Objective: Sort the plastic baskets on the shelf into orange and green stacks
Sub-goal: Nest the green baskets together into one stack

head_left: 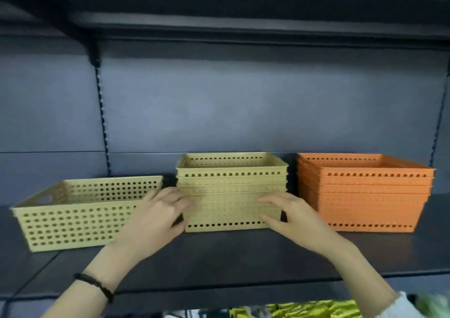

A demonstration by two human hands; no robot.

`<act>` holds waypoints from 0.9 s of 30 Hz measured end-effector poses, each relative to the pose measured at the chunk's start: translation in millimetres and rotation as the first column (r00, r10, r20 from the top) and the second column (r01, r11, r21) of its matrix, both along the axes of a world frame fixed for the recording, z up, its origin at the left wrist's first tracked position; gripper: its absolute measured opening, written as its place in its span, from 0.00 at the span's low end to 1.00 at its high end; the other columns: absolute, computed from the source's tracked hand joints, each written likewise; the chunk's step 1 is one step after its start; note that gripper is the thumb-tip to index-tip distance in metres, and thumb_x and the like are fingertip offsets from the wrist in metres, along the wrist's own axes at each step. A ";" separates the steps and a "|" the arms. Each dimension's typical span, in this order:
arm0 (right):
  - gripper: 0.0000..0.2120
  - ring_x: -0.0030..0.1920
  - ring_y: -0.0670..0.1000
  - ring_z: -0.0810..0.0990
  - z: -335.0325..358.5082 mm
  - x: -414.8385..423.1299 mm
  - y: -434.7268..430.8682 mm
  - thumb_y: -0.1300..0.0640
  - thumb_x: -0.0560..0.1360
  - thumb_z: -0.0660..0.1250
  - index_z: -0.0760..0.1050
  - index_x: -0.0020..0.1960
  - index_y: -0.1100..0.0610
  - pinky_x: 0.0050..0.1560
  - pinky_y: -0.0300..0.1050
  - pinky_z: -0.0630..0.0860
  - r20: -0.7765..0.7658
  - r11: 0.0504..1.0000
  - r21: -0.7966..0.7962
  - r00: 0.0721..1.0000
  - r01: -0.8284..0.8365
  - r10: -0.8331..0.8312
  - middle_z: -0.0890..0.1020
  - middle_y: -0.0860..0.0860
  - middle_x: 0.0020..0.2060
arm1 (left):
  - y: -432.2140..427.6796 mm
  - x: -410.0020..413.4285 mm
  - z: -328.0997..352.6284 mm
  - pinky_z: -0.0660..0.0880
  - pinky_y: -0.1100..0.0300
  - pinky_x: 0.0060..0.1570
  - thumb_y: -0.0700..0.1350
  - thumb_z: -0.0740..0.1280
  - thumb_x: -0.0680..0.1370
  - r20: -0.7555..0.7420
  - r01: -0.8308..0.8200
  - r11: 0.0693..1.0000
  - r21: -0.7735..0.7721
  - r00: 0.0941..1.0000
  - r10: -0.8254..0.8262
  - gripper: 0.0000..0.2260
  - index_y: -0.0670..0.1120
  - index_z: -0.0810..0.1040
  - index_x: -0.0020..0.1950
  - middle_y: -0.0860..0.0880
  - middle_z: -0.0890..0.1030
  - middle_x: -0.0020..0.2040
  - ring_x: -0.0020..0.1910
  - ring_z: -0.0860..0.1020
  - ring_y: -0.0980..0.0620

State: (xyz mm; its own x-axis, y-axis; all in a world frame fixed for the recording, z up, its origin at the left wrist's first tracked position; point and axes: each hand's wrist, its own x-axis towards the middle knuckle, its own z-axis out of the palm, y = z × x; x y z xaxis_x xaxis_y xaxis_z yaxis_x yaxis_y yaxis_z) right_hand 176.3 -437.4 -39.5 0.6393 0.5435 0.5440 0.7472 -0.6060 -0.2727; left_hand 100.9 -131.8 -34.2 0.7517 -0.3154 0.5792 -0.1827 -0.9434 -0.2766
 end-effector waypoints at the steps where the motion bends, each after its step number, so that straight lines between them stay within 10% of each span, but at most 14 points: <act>1: 0.18 0.64 0.36 0.70 -2.5 -6.7 21.1 0.46 0.76 0.65 0.73 0.66 0.45 0.66 0.33 0.65 -0.006 1.000 -0.001 1.000 -0.024 0.024 0.73 0.36 0.61 | 19.8 -8.9 -1.0 0.75 0.54 0.55 0.49 0.79 0.62 -0.001 -0.043 0.999 0.002 0.999 0.043 0.21 0.51 0.83 0.54 0.51 0.84 0.55 0.56 0.81 0.49; 19: 0.34 0.76 0.46 0.56 -16.1 -15.3 251.9 0.44 0.75 0.67 0.54 0.77 0.43 0.74 0.52 0.59 -0.266 0.986 0.053 0.950 -0.156 0.165 0.55 0.45 0.77 | 223.0 -47.7 -19.9 0.62 0.37 0.65 0.57 0.73 0.69 0.095 -0.325 0.884 -0.336 0.922 0.375 0.33 0.49 0.69 0.71 0.40 0.63 0.76 0.73 0.62 0.36; 24: 0.33 0.74 0.41 0.55 -20.5 -6.9 275.6 0.44 0.75 0.66 0.56 0.76 0.44 0.72 0.43 0.57 -0.309 0.985 0.104 0.937 -0.137 0.163 0.56 0.44 0.77 | 257.8 -38.5 -30.7 0.60 0.36 0.65 0.64 0.71 0.68 -0.099 -0.436 0.631 -0.642 0.863 0.495 0.42 0.52 0.58 0.77 0.40 0.53 0.79 0.75 0.57 0.36; 27: 0.31 0.76 0.49 0.59 -24.5 -3.9 281.0 0.44 0.75 0.67 0.61 0.74 0.45 0.73 0.49 0.61 -0.345 0.986 0.157 0.933 -0.050 0.103 0.60 0.49 0.77 | 263.0 -38.1 -41.8 0.71 0.48 0.59 0.62 0.71 0.70 -0.203 -0.273 0.366 -0.890 0.954 0.219 0.38 0.55 0.57 0.74 0.44 0.71 0.70 0.68 0.71 0.41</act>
